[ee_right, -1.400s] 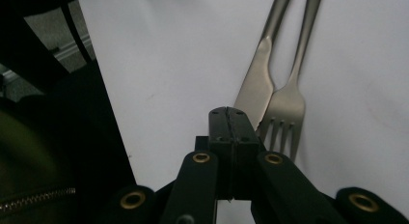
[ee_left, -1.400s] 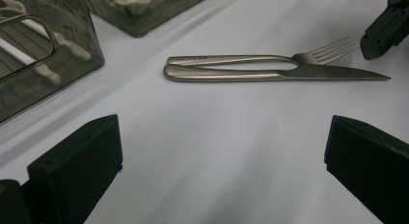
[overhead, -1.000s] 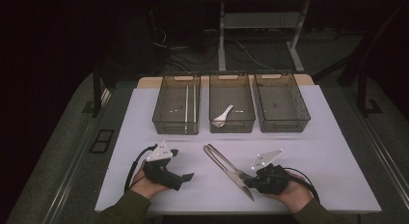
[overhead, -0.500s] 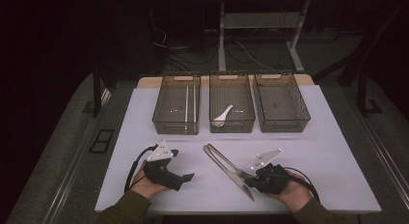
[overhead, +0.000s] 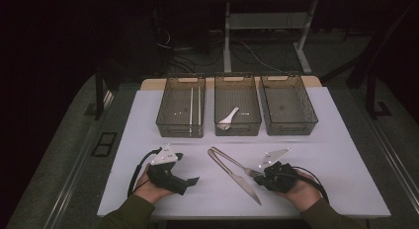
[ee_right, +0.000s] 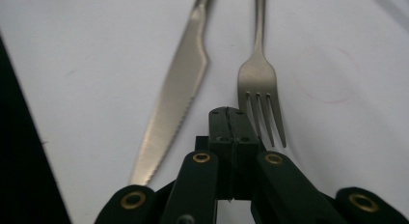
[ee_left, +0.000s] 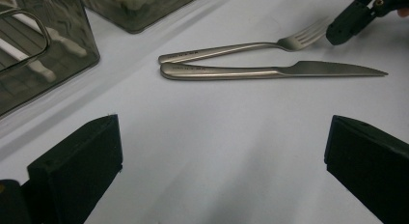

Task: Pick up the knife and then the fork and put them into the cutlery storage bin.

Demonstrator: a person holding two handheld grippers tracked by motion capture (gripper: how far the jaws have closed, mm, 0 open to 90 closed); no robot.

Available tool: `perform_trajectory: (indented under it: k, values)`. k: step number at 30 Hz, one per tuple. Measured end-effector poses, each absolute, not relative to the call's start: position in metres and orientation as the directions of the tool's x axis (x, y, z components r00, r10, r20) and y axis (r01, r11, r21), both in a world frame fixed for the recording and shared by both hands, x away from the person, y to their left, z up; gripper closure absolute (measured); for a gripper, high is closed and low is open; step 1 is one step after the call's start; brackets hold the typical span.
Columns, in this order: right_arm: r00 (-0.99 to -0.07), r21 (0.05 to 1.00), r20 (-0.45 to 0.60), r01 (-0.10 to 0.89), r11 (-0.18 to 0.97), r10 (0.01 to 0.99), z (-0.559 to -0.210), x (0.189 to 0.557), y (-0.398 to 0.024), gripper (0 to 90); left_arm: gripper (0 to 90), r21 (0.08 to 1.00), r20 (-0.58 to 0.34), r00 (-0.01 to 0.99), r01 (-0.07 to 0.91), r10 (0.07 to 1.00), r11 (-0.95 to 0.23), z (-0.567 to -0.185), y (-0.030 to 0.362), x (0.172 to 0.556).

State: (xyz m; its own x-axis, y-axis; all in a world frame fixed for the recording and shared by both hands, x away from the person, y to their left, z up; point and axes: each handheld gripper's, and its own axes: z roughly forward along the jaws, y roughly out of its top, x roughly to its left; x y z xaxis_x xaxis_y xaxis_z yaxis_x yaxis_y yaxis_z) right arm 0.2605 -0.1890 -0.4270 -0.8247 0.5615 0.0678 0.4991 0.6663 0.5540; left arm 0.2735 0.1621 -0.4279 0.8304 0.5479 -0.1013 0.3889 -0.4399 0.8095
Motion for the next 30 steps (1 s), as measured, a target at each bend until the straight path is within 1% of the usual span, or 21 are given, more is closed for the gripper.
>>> perform_trajectory:
  k: [5,10,14,17,24,30]
  values:
    - [-0.802,0.551,0.034,0.513,0.658,0.596,-0.428,0.271,-0.197,89.6,0.0,0.81,-0.11,0.827,0.396,0.551,-0.433,-0.429,0.161,0.273]
    - [-0.8,0.564,0.07,0.524,0.638,0.596,-0.424,0.275,-0.201,88.5,0.0,0.811,-0.113,0.827,0.397,0.551,-0.43,-0.429,0.161,0.273]
    - [-0.812,0.588,0.085,0.509,0.629,0.577,-0.413,0.279,-0.2,77.4,0.0,0.81,-0.11,0.831,0.393,0.546,-0.435,-0.429,0.161,0.273]
    - [-0.821,0.576,0.083,0.502,0.645,0.564,-0.407,0.287,-0.194,71.9,0.0,0.812,-0.108,0.833,0.389,0.543,-0.436,-0.429,0.16,0.274]
    - [-0.841,0.535,0.065,0.484,0.693,0.537,-0.402,0.317,-0.17,74.2,0.0,0.813,-0.108,0.837,0.384,0.536,-0.437,-0.429,0.16,0.275]
    - [-0.868,0.444,0.034,0.457,0.771,0.495,-0.408,0.338,-0.144,75.6,0.0,0.814,-0.109,0.839,0.383,0.533,-0.436,-0.429,0.16,0.276]
